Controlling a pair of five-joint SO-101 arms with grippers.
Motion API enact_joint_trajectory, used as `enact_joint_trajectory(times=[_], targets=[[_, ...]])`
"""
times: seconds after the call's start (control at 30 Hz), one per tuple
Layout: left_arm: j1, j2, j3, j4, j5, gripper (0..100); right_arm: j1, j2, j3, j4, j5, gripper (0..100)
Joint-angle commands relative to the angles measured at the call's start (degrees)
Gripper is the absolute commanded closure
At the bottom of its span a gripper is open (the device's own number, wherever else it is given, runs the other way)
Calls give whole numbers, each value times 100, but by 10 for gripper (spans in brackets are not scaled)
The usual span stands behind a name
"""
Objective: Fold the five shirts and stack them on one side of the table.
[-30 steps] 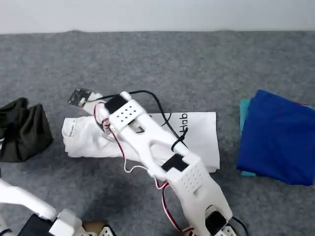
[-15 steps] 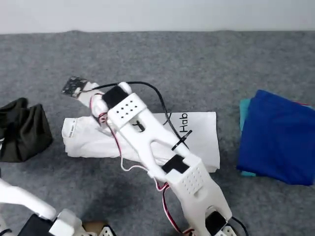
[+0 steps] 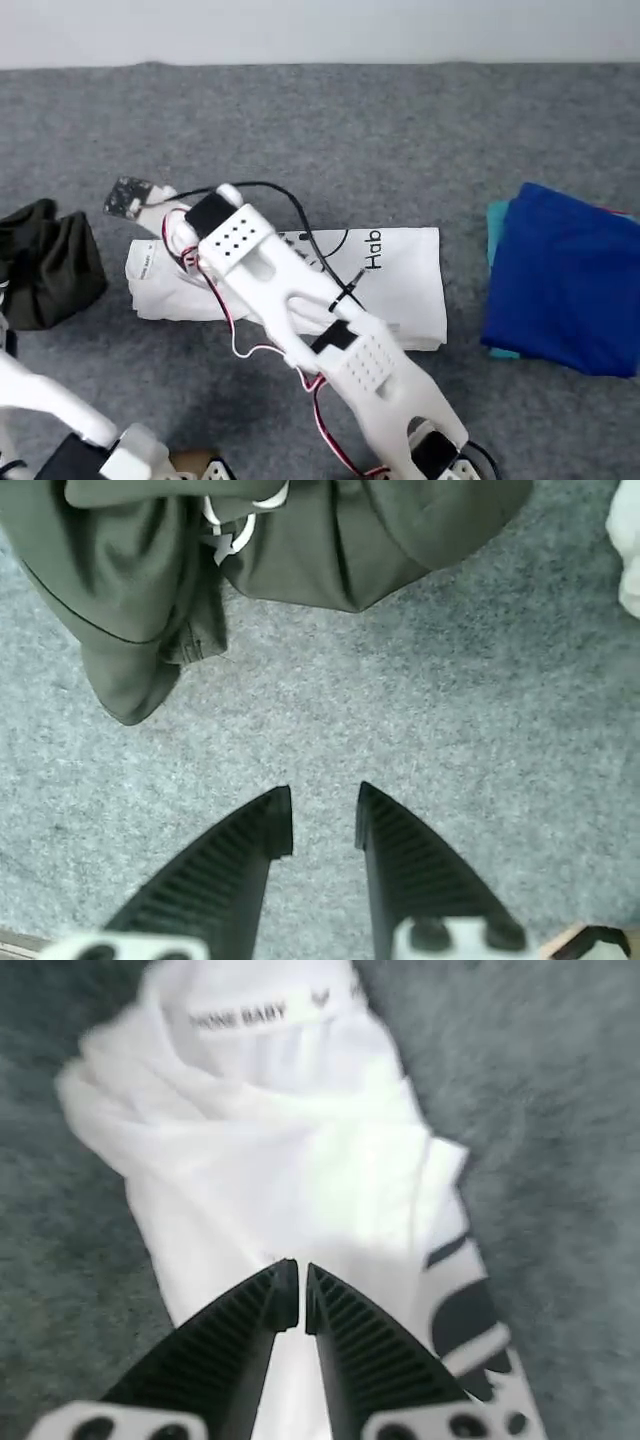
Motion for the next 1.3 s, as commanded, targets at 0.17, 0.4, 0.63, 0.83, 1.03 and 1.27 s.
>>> enact_joint_trajectory(times=[0.17,0.4,0.63,0.83,1.03,1.27], targets=[[0,-176,-31,-53,53,889,-734,215,-360,716,35,981],[26,-176,-31,-53,53,889,-945,154,-791,1182,44,981],[26,-176,-31,-53,53,889,-180,268,-1644,1121,79,981],[26,-176,-31,-53,53,889,400,505,-1670,1262,79,977],[26,-132,-22,-70,53,889,75,382,-2224,1886,44,883],[26,-132,-22,-53,53,889,-523,382,-2541,1657,-211,826]])
